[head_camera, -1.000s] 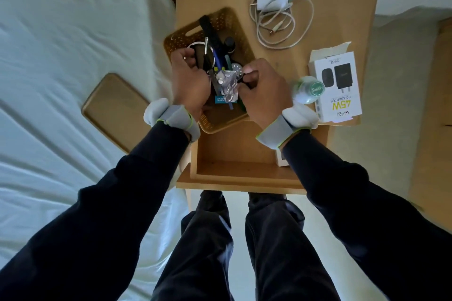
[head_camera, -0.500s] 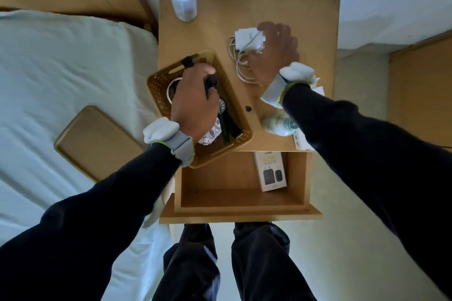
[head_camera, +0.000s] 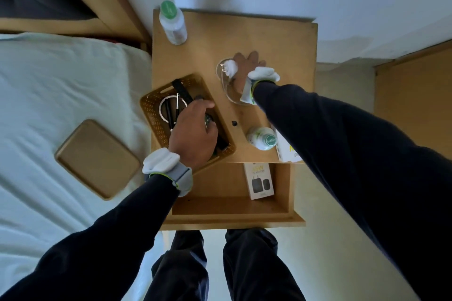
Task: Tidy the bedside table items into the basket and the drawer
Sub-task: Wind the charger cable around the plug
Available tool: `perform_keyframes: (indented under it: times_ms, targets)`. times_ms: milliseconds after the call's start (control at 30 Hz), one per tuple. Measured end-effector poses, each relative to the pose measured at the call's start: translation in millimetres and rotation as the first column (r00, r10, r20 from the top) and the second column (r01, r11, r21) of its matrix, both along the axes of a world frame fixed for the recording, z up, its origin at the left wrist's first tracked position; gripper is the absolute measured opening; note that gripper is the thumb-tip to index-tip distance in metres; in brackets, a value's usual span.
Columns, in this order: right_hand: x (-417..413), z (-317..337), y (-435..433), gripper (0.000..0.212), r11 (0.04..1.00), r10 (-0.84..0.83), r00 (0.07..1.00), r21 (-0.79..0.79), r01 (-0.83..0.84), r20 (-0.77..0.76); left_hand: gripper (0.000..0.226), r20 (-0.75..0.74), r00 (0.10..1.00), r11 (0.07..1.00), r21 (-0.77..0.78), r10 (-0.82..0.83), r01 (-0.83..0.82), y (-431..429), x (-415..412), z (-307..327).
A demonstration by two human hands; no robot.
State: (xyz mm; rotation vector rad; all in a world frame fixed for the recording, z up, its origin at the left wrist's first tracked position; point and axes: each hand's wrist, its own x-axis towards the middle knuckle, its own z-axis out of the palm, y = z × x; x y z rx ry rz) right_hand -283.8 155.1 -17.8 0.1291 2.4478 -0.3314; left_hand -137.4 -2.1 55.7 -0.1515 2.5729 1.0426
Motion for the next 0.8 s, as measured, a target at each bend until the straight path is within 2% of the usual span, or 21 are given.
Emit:
perform_keyframes:
  times_ms: [67,167,300,467,633,800]
  targets:
    - [3.3,20.8,6.0,0.046,0.997,-0.070,0.996,-0.048,0.067,-0.053,0.040,0.015,1.000,1.000,-0.023,0.000,0.001,1.2,0.1,19.5]
    - [17.1,60.7,16.2,0.035,0.980,-0.130,0.977,-0.170,0.102,-0.166,0.042,0.044,0.999,0.999,-0.037,-0.007,0.009,6.9,-5.3,47.5]
    - [33.9,116.3,26.7,0.031,0.916,-0.307,0.896,-0.353,0.188,-0.321,0.046,0.081,0.996,0.998,-0.046,-0.038,0.042,13.6,-15.0,81.3]
    - [43.1,204.6,38.6,0.031,0.812,-0.465,0.810,-0.536,0.229,-0.358,0.048,0.049,0.999,0.999,-0.032,-0.009,0.010,25.3,-21.3,151.0]
    - [54.6,276.8,38.2,0.033,0.783,-0.472,0.796,-0.596,0.180,-0.379,0.048,-0.004,0.996,0.992,0.097,0.084,-0.083,43.9,-25.7,213.2]
    - [60.9,335.5,31.6,0.031,0.796,-0.390,0.795,-0.605,0.036,-0.465,0.029,-0.239,0.938,0.955,0.216,0.252,-0.202,45.8,-31.1,269.5]
